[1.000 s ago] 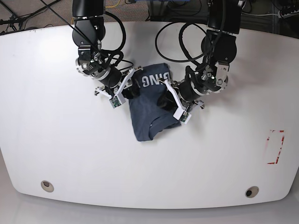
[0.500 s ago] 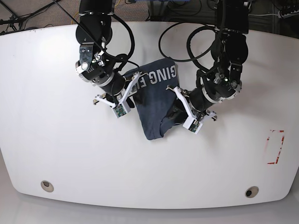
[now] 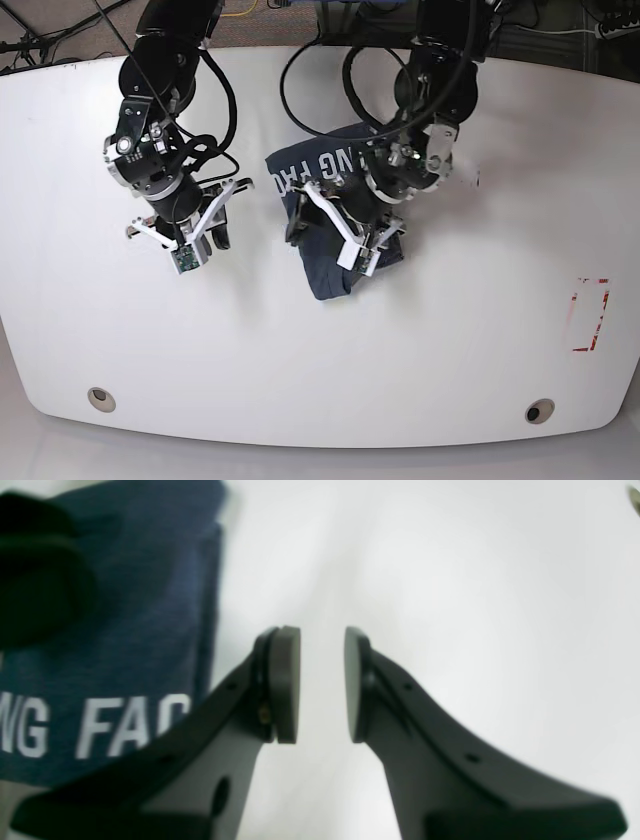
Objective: Fold the T-shirt properly
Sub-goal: 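Lift the bundle with both grippers and release the right gripper, then carry the folded bundle with the left gripper off the table edge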
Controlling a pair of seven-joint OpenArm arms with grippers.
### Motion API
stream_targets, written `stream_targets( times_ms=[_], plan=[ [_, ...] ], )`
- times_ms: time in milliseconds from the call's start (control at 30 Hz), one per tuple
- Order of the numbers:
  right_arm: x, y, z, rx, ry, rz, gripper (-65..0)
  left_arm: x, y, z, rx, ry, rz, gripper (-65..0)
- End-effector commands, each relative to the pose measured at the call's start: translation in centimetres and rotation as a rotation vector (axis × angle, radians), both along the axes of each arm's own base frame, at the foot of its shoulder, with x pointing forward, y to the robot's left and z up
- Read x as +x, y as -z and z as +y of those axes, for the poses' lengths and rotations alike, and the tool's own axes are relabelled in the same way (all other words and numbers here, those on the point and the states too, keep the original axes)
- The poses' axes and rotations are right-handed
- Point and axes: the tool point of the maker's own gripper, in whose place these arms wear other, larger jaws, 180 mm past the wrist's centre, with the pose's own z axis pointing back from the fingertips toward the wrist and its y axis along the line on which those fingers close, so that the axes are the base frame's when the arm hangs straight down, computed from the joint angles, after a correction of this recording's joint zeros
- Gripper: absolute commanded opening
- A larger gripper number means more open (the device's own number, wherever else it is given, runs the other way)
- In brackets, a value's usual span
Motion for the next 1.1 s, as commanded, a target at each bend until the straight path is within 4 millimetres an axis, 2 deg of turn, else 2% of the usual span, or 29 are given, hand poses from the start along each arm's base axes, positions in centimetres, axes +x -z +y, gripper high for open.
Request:
stream_targets(
  times_ms=[0,167,433,533,667,700,733,833,967,1067],
  plan=[
    [0.7,-1.5,-0.6,0.005,0.007,-0.057,-50.7,0.4,-0.8,-0.3,0.002,-0.091,-0.049,-25.0],
    [0.6,-1.5,-1.9,-0.004,0.039,-0.055,-50.7,-0.7,0.6,-1.1,0.117,-0.143,-0.107,-23.7],
    [0.5,-1.3,-2.0,-0.005,0.040,-0.049,-50.9,-2.4,3.6,-0.8,0.316,-0.244,-0.200,-23.3],
    [0.5,-1.3,-1.9,-0.002,0.040,-0.049,-50.9,-3.0,5.4,-1.0,0.361,-0.234,-0.181,-22.6],
    [0.2,-0.9,-1.9,-0.002,0.040,-0.040,-51.0,-4.0,9.0,-0.5,0.429,-0.211,-0.113,-20.8],
    [0.2,-0.9,-1.9,-0.002,0.040,-0.040,-51.0,-4.0,9.3,-0.4,0.436,-0.209,-0.111,-20.8],
    [0.2,-0.9,-1.9,-0.002,0.040,-0.040,-51.0,-4.2,10.5,0.0,0.462,-0.201,-0.099,-20.6],
    [0.1,-0.9,-1.9,-0.003,0.040,-0.038,-51.0,-4.2,11.7,1.5,0.491,-0.221,-0.075,-20.4],
    [0.1,-0.8,-1.9,-0.003,0.040,-0.037,-51.0,-3.9,12.8,5.4,0.559,-0.250,-0.059,-20.4],
    [0.0,-0.8,-1.9,-0.003,0.040,-0.037,-51.0,-3.8,12.9,7.1,0.596,-0.204,-0.070,-20.4]
  ],
)
